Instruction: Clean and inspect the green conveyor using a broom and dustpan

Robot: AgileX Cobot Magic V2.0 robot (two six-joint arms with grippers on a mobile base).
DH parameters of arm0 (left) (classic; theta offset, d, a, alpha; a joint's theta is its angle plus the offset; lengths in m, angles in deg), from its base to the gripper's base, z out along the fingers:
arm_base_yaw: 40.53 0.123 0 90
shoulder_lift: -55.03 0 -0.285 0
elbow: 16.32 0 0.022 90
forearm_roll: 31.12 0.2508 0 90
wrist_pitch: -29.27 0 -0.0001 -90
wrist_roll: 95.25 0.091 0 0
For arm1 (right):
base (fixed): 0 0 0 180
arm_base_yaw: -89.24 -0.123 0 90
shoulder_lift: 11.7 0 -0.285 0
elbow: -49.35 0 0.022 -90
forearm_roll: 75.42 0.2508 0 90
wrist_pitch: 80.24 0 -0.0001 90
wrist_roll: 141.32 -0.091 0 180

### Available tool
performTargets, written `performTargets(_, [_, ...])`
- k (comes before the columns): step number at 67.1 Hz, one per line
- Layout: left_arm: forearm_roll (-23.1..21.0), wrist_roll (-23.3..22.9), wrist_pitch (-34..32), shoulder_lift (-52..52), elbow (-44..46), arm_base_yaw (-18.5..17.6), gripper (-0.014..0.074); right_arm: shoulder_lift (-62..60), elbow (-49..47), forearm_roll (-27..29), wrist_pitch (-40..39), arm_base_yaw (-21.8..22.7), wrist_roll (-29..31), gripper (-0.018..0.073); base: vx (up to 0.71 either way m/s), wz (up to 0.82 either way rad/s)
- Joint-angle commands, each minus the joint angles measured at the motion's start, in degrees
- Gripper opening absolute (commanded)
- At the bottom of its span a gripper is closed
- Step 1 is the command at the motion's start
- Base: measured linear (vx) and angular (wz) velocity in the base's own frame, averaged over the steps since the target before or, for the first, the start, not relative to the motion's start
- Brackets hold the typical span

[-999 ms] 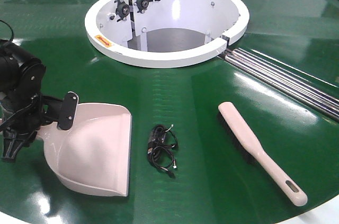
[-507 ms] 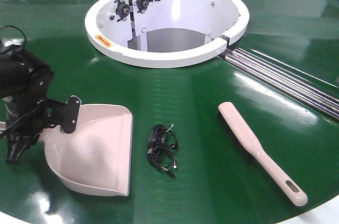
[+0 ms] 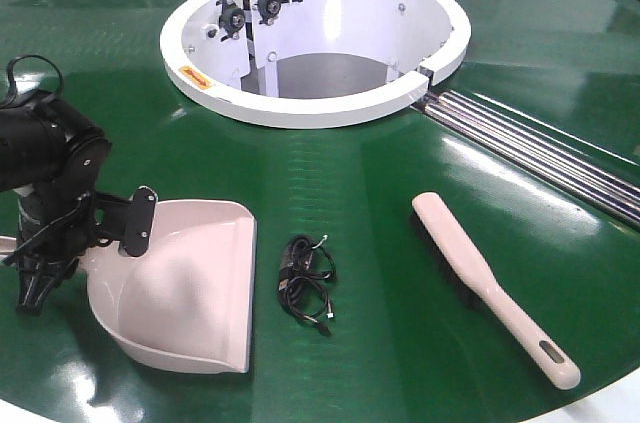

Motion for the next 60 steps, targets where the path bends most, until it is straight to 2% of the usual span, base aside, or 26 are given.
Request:
performTargets(1, [0.30, 0.89, 4.10, 2.26, 1.38, -0.50, -0.0008, -0.61, 0.13, -0.60, -4.07, 0.48, 0.13, -0.0008, 0.00, 0.00])
performTargets(14, [0.25, 0.58, 3.25, 3.81, 1.38, -0.50, -0.0008, -0.66, 0.13, -0.60, -4.02, 0.48, 0.13, -0.0008, 0.00, 0.00])
performTargets(34, [0.23, -3.25, 1.95, 4.39, 1.38, -0.55, -0.0008, -0.66, 0.13, -0.60, -4.02, 0.48, 0.13, -0.0008, 0.00, 0.00])
performTargets(60, [0.23, -3.23, 1.82, 4.39, 1.38, -0.55, -0.0008, -0.66, 0.13, -0.60, -4.02, 0.48, 0.13, -0.0008, 0.00, 0.00])
